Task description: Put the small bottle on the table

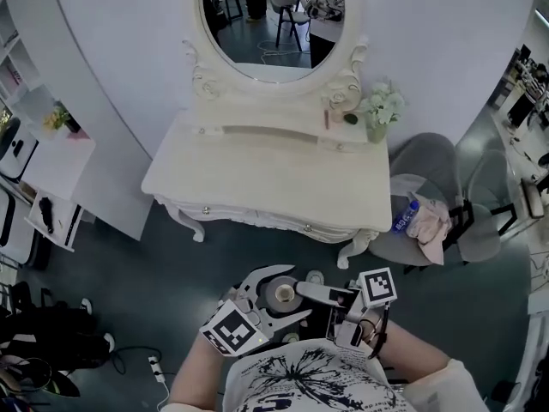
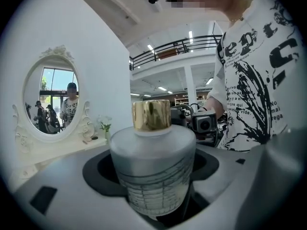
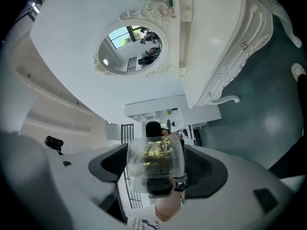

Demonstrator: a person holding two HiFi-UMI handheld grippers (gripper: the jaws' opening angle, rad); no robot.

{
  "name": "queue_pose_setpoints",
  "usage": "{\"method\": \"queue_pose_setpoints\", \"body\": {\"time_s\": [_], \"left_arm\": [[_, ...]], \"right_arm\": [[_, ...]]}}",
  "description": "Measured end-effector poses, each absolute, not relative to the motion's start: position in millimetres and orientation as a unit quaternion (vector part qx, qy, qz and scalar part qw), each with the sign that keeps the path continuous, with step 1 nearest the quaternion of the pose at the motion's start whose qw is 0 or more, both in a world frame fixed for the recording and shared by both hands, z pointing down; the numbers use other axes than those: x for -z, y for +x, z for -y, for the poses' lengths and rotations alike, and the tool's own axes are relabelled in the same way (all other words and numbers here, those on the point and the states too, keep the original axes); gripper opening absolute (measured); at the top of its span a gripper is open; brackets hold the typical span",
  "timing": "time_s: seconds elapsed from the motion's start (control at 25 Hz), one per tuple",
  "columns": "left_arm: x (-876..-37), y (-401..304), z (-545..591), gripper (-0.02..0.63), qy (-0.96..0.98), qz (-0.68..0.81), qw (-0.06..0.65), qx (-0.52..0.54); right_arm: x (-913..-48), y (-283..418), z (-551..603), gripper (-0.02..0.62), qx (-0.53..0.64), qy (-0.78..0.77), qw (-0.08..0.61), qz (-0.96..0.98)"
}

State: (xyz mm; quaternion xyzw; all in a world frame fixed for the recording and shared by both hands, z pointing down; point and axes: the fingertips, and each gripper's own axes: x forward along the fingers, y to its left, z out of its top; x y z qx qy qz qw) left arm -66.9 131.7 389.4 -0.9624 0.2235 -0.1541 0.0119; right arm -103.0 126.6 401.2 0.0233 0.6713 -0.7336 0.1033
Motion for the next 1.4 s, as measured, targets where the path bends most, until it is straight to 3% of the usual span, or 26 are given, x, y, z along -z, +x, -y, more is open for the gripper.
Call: {"method": "queue_pose_setpoints", "body": {"time_s": [0.68,1.4], "left_arm": [[-402,-32,134,0.354,-0.961,-0.225,0.019,0.162],[-477,-36,223,0.353,-0.973,-0.133,-0.004,0.19]], "right_arm": [[-411,-69,138,0.377,0.724,0.024,0.094,-0.683],[-479,-73,232,0.377,0.728,-0.039,0.147,-0.669]]}}
